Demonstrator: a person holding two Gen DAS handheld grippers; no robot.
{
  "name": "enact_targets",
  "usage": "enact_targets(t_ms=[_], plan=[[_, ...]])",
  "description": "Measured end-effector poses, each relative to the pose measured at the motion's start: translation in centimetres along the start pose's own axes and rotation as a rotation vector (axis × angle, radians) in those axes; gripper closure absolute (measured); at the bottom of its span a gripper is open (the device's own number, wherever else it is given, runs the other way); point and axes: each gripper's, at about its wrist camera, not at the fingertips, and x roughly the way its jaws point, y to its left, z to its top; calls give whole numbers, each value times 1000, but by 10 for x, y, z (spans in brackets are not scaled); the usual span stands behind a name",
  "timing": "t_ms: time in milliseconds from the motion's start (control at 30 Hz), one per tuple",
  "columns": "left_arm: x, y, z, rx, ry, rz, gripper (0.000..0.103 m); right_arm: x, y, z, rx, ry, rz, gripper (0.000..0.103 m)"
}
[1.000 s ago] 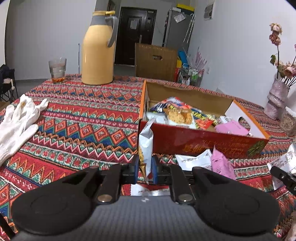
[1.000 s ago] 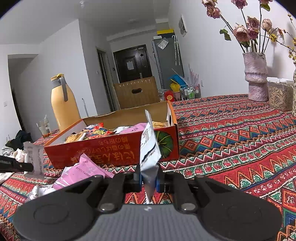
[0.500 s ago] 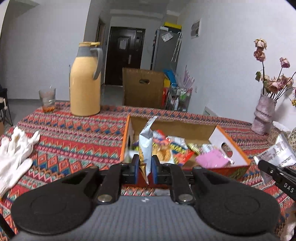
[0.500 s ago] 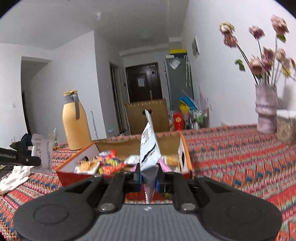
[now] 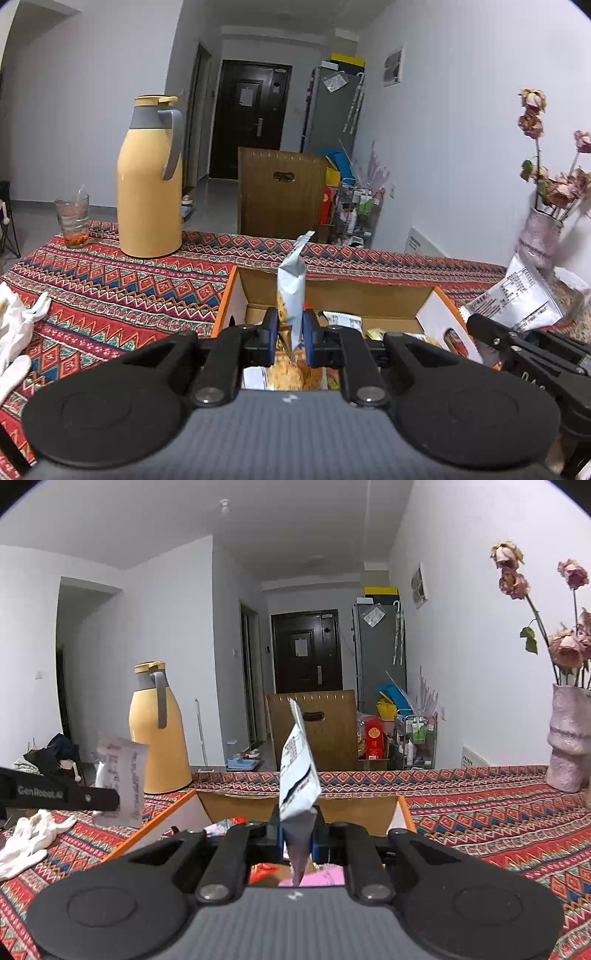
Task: Organize snacks
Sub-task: 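Carry both held white packets over the box with both tools, then open both tools releasing the white packets into the box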
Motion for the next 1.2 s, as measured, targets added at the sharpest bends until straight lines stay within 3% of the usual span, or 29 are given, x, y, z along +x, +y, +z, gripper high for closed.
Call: enact_targets(t_ms=[233, 600, 633, 700, 733, 767, 800, 833, 867, 900, 1200], plan=[[32, 0, -10, -19, -16, 34, 89, 36, -5, -15, 34, 11, -40, 90], [53, 11, -23, -32, 43, 44, 87, 52, -8, -30, 21, 76, -48, 88], [52, 11, -23, -35, 44, 43, 84, 52, -8, -30, 24, 79, -52, 87], [51, 13, -24, -40, 37, 50, 65, 52, -9, -31, 28, 79, -61, 86], [49, 12, -23, -43, 30, 64, 45, 51, -11, -30, 33, 79, -65, 82], [47, 12, -23, -45, 17, 78, 29, 50, -12, -30, 37, 79, -66, 65], [44, 12, -23, -47, 3, 91, 22, 49, -11, -30, 39, 76, -76, 40], [42, 13, -23, -50, -9, 98, 13, 48, -12, -30, 41, 66, -93, 27], [39, 13, -23, -53, -20, 101, 4, 46, -12, -30, 44, 54, -105, 7], [36, 13, -23, -56, -31, 105, 0, 44, -13, -30, 48, 43, -111, 0], [28, 13, -21, -58, -38, 114, 0, 36, -11, -29, 51, 45, -117, 0]])
